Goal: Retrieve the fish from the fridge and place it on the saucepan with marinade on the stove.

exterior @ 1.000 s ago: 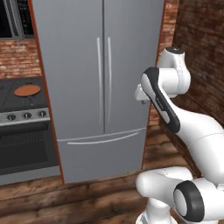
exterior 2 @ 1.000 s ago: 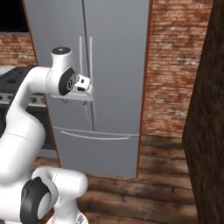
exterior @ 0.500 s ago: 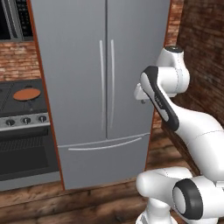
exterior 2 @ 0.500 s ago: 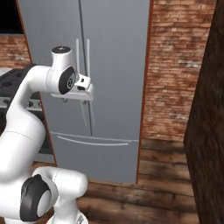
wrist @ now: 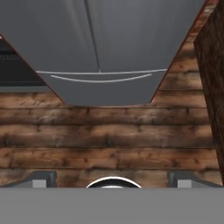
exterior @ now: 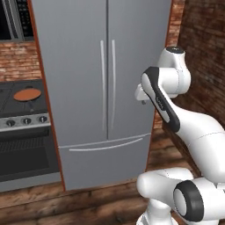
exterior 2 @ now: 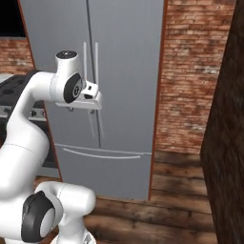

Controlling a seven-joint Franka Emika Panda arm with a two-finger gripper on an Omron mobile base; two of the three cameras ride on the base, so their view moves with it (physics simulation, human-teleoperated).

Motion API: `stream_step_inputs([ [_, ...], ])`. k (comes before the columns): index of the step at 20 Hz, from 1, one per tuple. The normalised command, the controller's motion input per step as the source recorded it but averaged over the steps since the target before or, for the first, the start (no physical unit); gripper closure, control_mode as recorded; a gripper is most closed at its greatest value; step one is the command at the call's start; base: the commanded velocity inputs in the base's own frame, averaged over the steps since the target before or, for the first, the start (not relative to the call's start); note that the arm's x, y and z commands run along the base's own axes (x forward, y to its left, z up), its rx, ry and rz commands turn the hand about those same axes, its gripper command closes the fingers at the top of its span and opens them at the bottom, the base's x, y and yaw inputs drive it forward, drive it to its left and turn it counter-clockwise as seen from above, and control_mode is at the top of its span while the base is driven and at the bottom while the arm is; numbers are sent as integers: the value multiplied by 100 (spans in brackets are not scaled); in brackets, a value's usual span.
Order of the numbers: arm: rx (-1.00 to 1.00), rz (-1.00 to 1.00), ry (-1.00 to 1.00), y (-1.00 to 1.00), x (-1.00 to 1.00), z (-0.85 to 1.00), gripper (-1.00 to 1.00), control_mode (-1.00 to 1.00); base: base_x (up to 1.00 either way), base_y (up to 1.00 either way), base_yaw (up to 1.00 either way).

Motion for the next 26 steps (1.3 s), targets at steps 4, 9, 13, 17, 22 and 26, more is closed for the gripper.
stream_step_inputs([
  [4, 0, 0, 0, 0, 0, 0, -100, 100, 0, 41, 0],
  [9, 0, 0, 0, 0, 0, 0, -100, 100, 0, 39, 1],
  [13, 0, 0, 0, 0, 0, 0, -100, 100, 0, 17, 0],
  [17, 0, 0, 0, 0, 0, 0, -100, 100, 6, 0, 0],
  [22, 0, 0, 0, 0, 0, 0, -100, 100, 36, -6, 0],
  [26, 0, 0, 0, 0, 0, 0, -100, 100, 48, -8, 0],
])
